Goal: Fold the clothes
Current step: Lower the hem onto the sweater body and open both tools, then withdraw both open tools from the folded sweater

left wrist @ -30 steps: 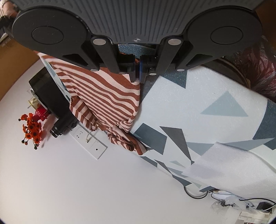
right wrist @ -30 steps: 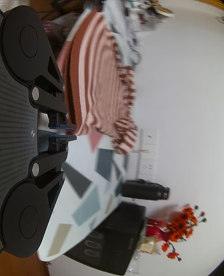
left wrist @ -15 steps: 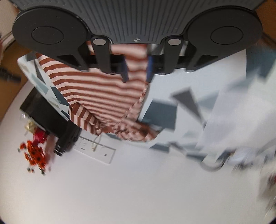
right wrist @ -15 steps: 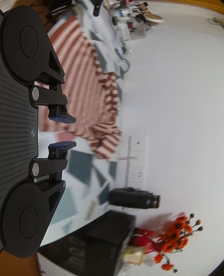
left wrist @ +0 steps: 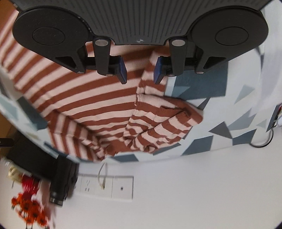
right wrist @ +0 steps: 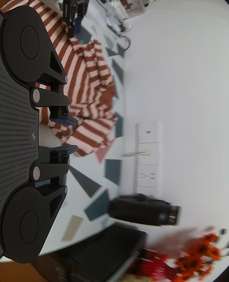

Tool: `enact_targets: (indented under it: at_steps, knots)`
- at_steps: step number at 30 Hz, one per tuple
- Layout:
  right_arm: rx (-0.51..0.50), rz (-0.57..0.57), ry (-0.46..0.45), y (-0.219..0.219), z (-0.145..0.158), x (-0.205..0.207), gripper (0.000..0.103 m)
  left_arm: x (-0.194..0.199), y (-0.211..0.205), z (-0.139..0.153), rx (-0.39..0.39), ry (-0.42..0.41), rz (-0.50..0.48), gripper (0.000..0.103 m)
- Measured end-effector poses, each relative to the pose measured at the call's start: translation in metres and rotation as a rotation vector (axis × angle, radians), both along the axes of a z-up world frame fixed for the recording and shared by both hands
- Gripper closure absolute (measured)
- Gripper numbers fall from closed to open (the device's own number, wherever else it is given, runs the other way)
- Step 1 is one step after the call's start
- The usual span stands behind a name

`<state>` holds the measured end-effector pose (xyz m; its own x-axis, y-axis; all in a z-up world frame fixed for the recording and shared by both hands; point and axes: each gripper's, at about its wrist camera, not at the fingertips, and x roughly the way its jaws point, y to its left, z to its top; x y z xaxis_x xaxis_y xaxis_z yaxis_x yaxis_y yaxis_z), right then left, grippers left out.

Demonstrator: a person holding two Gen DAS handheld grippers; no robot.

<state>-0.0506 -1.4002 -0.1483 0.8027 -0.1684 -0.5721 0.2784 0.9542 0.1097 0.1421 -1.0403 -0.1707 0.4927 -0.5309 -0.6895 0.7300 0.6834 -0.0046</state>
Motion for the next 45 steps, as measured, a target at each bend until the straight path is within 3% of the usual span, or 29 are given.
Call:
enact_targets:
  at_steps: [5, 9, 10, 15, 19, 21, 24, 28, 32, 35, 36, 39, 45]
  knots:
    - [0.054, -0.02, 0.093, -0.015, -0.045, 0.037, 0.079, 0.028, -0.023, -0.018, 0.059, -0.018, 0.002, 0.069]
    - [0.115, -0.053, 0.133, -0.032, -0.078, 0.062, 0.079, 0.038, -0.025, -0.025, 0.037, -0.038, 0.012, 0.051]
    - [0.128, -0.059, 0.123, -0.034, -0.082, 0.066, 0.079, 0.039, -0.024, -0.026, 0.031, -0.045, 0.015, 0.049]
    - [0.187, -0.051, 0.074, -0.043, -0.088, 0.078, 0.075, 0.052, -0.007, -0.035, -0.043, -0.017, 0.082, 0.019]
    - [0.171, -0.036, 0.072, -0.04, -0.09, 0.084, 0.073, 0.052, 0.0, -0.034, -0.049, -0.023, 0.124, 0.017]
    - [0.147, -0.026, 0.075, -0.038, -0.091, 0.088, 0.073, 0.052, 0.003, -0.035, -0.046, -0.029, 0.136, 0.01]
    - [0.097, -0.017, 0.088, -0.036, -0.091, 0.092, 0.084, 0.053, 0.005, -0.036, -0.038, -0.031, 0.157, 0.002]
    - [0.053, 0.0, 0.107, -0.037, -0.09, 0.089, 0.093, 0.052, 0.003, -0.038, -0.026, -0.049, 0.171, 0.001]
    - [-0.003, -0.033, 0.111, -0.051, -0.087, 0.082, 0.095, 0.048, 0.003, -0.038, -0.019, -0.074, 0.176, 0.001]
    - [0.009, -0.085, 0.099, -0.069, -0.085, 0.08, 0.094, 0.053, 0.005, -0.038, -0.033, -0.051, 0.174, 0.001]
    - [0.005, -0.097, 0.096, -0.072, -0.085, 0.08, 0.093, 0.055, 0.006, -0.039, -0.04, -0.039, 0.174, 0.001]
    - [-0.019, -0.129, 0.083, -0.072, -0.083, 0.08, 0.072, 0.058, 0.009, -0.04, -0.053, -0.02, 0.174, 0.001]
    - [0.003, -0.136, 0.093, -0.06, -0.068, 0.059, 0.068, 0.057, 0.009, -0.04, -0.054, -0.022, 0.174, 0.001]
